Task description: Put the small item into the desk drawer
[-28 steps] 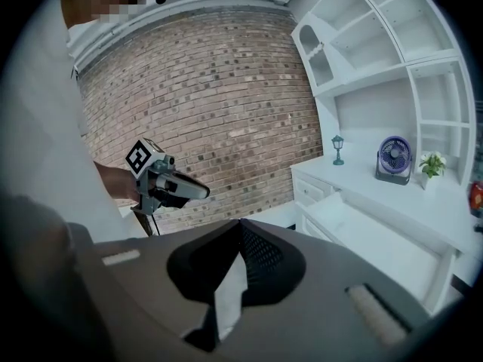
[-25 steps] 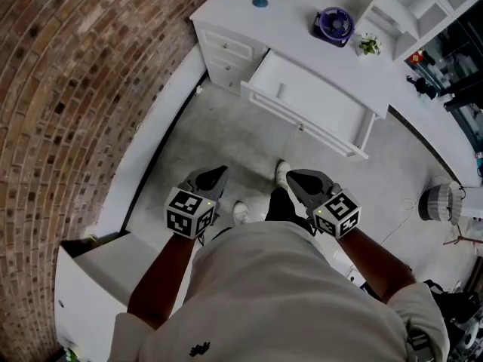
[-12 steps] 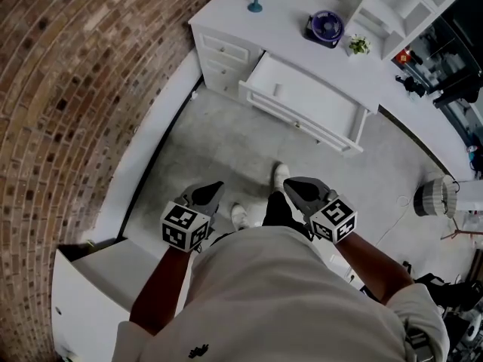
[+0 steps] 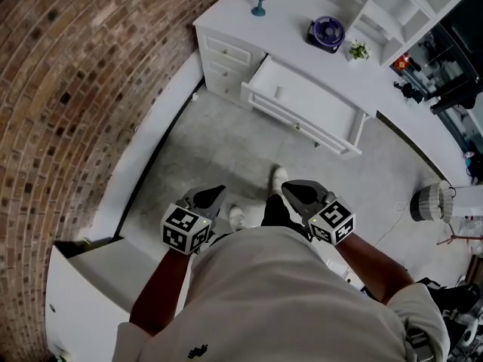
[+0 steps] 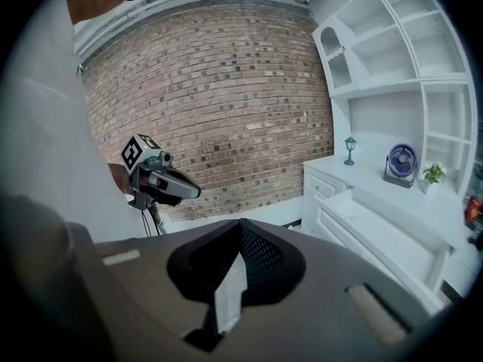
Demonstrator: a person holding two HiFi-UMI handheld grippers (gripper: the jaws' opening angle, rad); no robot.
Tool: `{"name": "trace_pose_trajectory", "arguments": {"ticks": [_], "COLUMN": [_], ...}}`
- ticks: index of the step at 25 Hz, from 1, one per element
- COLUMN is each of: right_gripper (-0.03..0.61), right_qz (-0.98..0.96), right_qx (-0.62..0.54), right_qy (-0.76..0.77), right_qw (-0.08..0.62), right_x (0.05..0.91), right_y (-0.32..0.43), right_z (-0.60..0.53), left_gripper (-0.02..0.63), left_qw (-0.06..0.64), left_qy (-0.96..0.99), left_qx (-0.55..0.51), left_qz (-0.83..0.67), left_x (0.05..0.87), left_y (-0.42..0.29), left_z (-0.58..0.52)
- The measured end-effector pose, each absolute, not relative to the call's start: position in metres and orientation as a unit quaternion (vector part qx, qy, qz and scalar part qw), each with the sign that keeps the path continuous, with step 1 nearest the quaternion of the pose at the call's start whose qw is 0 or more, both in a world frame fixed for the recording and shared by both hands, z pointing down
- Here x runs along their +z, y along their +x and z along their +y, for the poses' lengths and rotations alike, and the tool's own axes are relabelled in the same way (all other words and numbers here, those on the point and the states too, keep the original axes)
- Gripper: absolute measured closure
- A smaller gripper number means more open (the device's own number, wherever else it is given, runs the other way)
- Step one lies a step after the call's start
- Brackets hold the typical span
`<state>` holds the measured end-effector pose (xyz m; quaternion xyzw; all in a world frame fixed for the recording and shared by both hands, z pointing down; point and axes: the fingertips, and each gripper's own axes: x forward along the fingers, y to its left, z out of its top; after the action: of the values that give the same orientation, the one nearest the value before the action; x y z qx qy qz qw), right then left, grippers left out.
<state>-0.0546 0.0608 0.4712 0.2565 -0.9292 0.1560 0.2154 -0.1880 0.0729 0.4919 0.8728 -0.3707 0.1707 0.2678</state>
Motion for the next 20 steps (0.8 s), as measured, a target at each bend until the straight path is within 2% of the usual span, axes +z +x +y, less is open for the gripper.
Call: {"name": "trace_pose_trajectory", "arguments": {"ticks": [15, 20], "right_gripper": [0.566, 0.566], "right_qz": [-0.926, -0.919], "right_qx": [0.15, 0.16], "right_qy": [0.266, 0.267], "right_qw": [0.221, 0.243], "right_x": [0.47, 0.474], "right_y": [-0.041, -0.029], "right_z": [0.061, 0.065], "left_gripper": [0.607, 0.607], "left_qw": [0.27, 0.271], "left_qy": [0.88, 0.888], "left_qx": [0.178, 0.169], "left_qz": [-0.348, -0.331], "left_x": [0.493, 0.491], "left_y": [-0.176, -0.162], "left_z": [0.072, 0.065]}}
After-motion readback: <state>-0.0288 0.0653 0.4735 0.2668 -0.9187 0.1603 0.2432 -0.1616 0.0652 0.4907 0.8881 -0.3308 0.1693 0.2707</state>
